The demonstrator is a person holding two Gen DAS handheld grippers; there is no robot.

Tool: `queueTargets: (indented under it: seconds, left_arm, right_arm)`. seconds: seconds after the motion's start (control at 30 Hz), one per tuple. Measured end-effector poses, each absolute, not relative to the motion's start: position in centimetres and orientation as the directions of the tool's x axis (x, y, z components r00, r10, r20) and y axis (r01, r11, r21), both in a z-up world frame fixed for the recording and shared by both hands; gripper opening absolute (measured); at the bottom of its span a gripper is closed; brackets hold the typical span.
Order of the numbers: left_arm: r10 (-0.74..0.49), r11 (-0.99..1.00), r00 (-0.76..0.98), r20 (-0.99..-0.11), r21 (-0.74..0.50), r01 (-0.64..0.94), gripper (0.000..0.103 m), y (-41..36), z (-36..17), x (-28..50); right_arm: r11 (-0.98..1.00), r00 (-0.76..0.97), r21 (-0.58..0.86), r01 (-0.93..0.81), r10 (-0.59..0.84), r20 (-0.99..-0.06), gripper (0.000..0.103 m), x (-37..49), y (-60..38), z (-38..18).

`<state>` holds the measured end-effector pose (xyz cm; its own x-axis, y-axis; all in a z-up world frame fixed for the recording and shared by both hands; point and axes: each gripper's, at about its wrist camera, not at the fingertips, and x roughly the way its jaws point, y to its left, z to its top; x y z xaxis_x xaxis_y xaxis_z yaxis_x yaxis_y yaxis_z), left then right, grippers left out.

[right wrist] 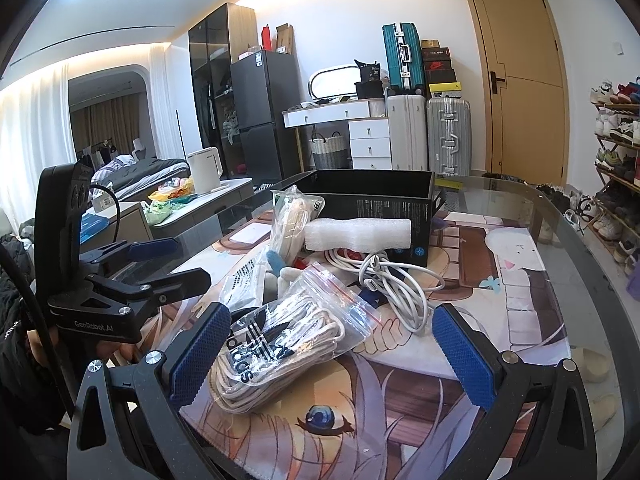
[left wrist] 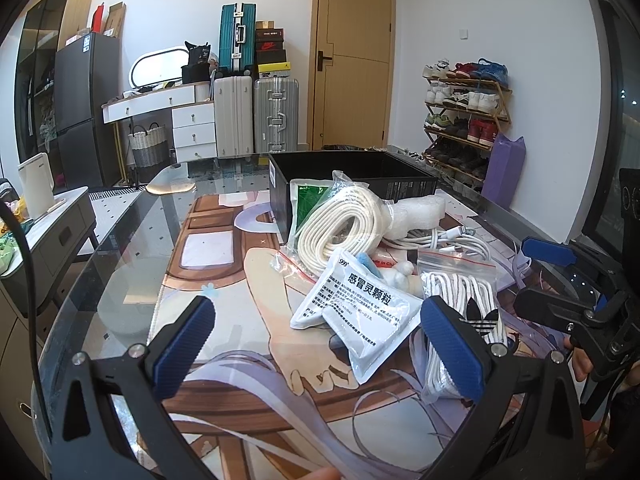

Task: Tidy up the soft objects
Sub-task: 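Move the right gripper toward the bagged Adidas shoelaces, then close the right gripper on the Adidas shoelace bag and lift it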

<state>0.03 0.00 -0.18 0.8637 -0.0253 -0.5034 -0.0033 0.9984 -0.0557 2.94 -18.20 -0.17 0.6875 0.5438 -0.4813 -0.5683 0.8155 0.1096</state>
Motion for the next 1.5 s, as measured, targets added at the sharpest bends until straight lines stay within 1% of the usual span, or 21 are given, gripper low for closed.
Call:
queueTargets:
  seconds: [0.43,0.6,0.7,0.83,0.97,1.1,1.17,1.23,1.5]
  left_arm:
    - [-0.025,0.999,0.863,-0.504,-0.054,-0.003,0.103,0.0,-0.2,0.0]
    - [-0.025,0.999,0.863,-0.504,-0.054,-0.003,0.103,0.0,-0.2,0.0]
    - [-0.022,0.999,0.864,-0.502,-0.050,-0.003,0.103,0.0,-0.2,0.0]
    - [-0.019,0.999,0.866,-0.501,-0.041,-0.002,0.103,0.0,-0.2,-0.1]
    - [-0.006,1.000,0.867,-0.499,-0.020,-0.005,0.103,-0.1,0.0,-0.2]
    - [0.008,1.000,0.863,-0.505,-0.004,-0.011,0.103,0.0,0.3,-0.1]
    - [0.008,1.000,0.864,-0.504,-0.013,-0.016,0.103,0.3,0.5,-0.1]
    - [0.009,0.999,0.864,-0.503,-0.024,-0.024,0.103,0.7,0.7,-0.1]
    - [0.023,0.996,0.871,-0.490,-0.062,-0.061,0.103,2.4,1.5,0.0]
  right_arm:
    - [0.818,0.683,0.116,-0.564,0.541,-0.491,0.103,3.0,-18.2,-0.1]
    - [0.826,0.689,0.095,-0.556,0.522,-0.502,0.103,3.3,-18.1,-0.2]
    - [0.833,0.674,0.071,-0.549,0.491,-0.553,0.103,3.6,-17.7,-0.2]
    - [0.850,0.675,0.030,-0.526,0.438,-0.594,0.103,3.9,-17.4,0.0]
    - [0.866,0.667,0.018,-0.499,0.398,-0.630,0.103,4.0,-16.9,0.1]
    - [0.855,0.639,0.067,-0.514,0.434,-0.634,0.103,4.0,-16.3,0.2]
    - [0.849,0.628,0.053,-0.525,0.429,-0.649,0.103,3.8,-15.6,0.3]
    - [0.845,0.605,0.069,-0.530,0.434,-0.668,0.103,3.9,-14.7,0.3]
    - [0.842,0.580,0.054,-0.536,0.414,-0.701,0.103,3.7,-12.7,-0.9]
